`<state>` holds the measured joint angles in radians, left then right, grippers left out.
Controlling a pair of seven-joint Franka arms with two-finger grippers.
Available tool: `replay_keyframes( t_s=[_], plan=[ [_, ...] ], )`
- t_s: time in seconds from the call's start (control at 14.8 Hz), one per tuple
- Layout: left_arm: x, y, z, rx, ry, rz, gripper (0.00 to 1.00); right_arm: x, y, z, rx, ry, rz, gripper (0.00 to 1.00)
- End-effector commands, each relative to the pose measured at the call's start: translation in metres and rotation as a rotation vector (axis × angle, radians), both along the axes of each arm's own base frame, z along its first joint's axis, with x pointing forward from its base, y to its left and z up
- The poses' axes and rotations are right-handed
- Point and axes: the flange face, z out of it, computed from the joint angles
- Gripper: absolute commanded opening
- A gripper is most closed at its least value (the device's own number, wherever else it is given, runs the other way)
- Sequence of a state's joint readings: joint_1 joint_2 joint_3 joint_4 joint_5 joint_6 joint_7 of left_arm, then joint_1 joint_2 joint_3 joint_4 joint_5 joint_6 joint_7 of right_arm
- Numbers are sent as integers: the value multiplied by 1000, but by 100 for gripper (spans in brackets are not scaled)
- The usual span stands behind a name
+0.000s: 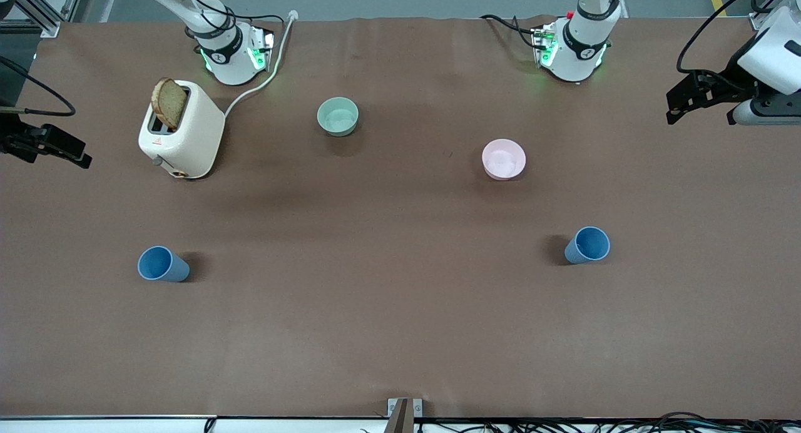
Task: Stack blue cups with both arms
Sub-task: 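Reach the left and right grippers down toward the two blue cups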
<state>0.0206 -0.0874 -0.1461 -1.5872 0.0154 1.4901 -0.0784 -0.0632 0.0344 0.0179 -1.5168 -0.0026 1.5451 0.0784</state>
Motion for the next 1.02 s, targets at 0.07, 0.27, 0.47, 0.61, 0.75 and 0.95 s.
replay_keyframes(
  t_s=[0.07, 0.27, 0.47, 0.61, 0.75, 0.95],
  plan=[
    [5, 1, 1, -9, 2, 2, 100, -7, 0, 1, 13, 1, 6, 100],
    [33, 3, -24, 3, 33, 6, 100, -7, -1, 1, 13, 2, 4, 100],
    [78, 6, -79, 14, 54, 9, 100, 0, -2, -8, 14, 7, 6, 100],
    [90, 6, -132, 35, 11, -2, 100, 15, -6, -29, 17, 16, 36, 100],
    [94, 4, -190, 27, -27, -16, 100, 43, -19, -71, 19, 13, 71, 100],
    [96, 27, -276, 7, -81, 1, 100, 71, -41, -135, 17, -3, 122, 100]
  ],
)
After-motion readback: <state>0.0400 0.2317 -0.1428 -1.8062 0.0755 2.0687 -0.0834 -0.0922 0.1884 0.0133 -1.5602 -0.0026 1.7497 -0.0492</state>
